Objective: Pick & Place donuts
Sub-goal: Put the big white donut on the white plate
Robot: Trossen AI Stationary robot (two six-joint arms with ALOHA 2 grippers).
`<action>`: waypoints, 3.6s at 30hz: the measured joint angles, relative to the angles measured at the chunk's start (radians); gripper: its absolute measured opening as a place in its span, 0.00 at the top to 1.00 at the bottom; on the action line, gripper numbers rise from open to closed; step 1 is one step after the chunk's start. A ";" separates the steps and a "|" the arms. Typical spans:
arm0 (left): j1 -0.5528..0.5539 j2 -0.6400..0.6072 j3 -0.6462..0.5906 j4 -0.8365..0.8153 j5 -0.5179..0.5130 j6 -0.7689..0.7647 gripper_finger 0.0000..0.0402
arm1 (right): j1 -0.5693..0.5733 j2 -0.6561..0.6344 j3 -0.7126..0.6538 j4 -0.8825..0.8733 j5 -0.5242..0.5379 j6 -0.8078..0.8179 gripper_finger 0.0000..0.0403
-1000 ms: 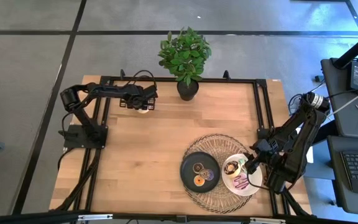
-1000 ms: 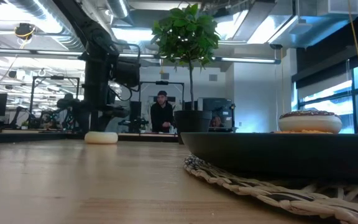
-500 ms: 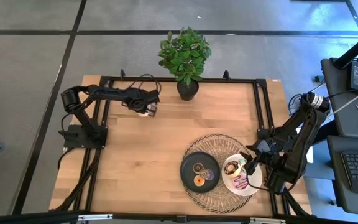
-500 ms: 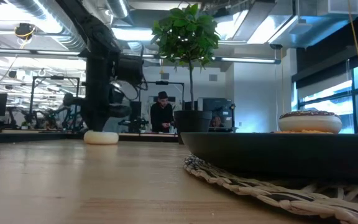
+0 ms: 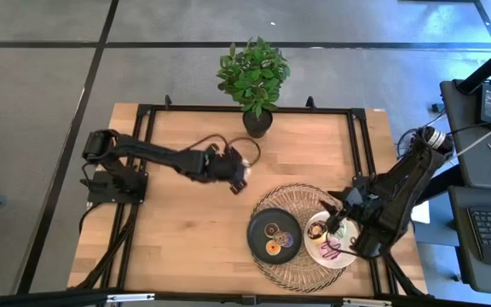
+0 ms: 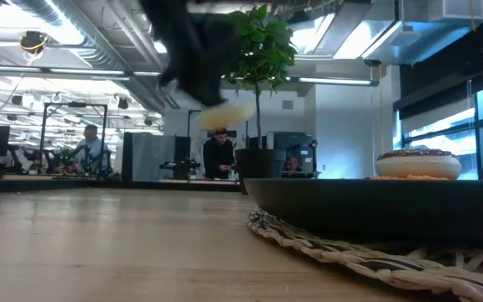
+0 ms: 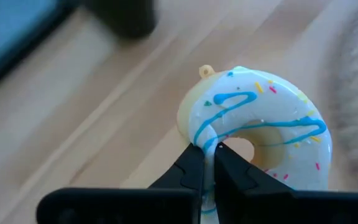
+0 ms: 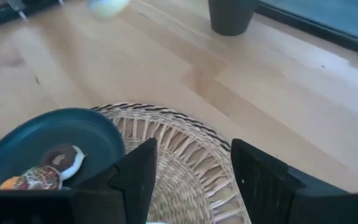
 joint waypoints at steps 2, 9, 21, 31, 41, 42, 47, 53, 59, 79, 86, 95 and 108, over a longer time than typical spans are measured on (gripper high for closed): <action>-0.065 0.000 0.025 0.076 -0.068 0.032 0.97 | -0.040 0.000 0.000 0.053 0.004 -0.091 0.49; -0.228 0.021 0.031 0.444 -0.306 0.214 0.97 | -0.157 0.000 0.000 0.413 0.128 -0.584 0.49; -0.326 0.208 0.029 1.000 -0.618 0.612 0.97 | -0.267 0.024 0.000 0.970 0.165 -1.243 0.49; -0.365 0.277 0.029 1.228 -0.712 0.814 0.97 | -0.328 0.025 0.000 1.002 0.069 -1.267 0.48; -0.360 0.277 0.030 1.227 -0.748 0.818 0.97 | -0.365 0.025 0.000 1.129 0.029 -1.339 0.35; -0.360 0.277 0.030 1.227 -0.750 0.818 0.97 | -0.367 0.025 0.000 1.134 0.035 -1.338 0.34; -0.361 0.277 0.030 1.228 -0.755 0.818 0.97 | -0.394 0.025 0.000 1.134 0.040 -1.313 0.34; -0.361 0.277 0.030 1.228 -0.761 0.818 0.97 | -0.425 0.025 0.000 1.137 0.030 -1.309 0.41; -0.360 0.277 0.030 1.227 -0.780 0.826 0.97 | -0.442 0.025 0.000 1.151 -0.014 -1.318 0.59; -0.360 0.277 0.029 1.227 -0.731 0.819 0.97 | -0.453 0.025 0.000 1.165 -0.068 -1.349 0.76; -0.365 0.277 0.029 1.227 -0.740 0.826 0.97 | -0.454 0.025 0.000 1.166 -0.065 -1.350 0.61; -0.374 0.277 0.029 1.227 -0.740 0.825 0.96 | -0.454 0.025 0.000 1.167 -0.064 -1.367 0.66; -0.388 0.277 0.029 1.227 -0.747 0.826 0.88 | -0.453 0.023 0.000 1.162 -0.071 -1.444 0.97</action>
